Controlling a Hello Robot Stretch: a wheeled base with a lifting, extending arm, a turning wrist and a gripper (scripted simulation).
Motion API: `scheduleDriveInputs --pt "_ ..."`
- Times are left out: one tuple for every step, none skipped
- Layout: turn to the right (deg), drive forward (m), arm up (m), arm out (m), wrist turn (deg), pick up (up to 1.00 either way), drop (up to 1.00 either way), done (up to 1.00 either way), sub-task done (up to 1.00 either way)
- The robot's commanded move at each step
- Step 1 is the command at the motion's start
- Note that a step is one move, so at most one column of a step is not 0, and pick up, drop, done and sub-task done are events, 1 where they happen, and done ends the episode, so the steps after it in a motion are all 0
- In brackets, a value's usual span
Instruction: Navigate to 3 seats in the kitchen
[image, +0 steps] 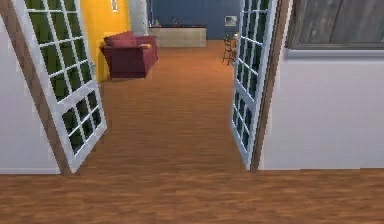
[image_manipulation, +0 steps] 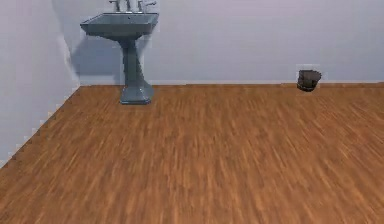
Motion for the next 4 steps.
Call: scheduleDriveInputs --pt "0.0 1.00 0.00 0.00 0.0 0.00 0.00 0.00 0.00" --pt "0.0 1.00 0.00 0.00 0.0 0.00 0.00 0.00 0.00" --pt "0.0 0.85 0.00 0.00 0.0 0.00 0.00 0.00 0.00" --pt "6.0 0.00 0.00 0.00 0.0 0.00 0.00 0.00 0.00"
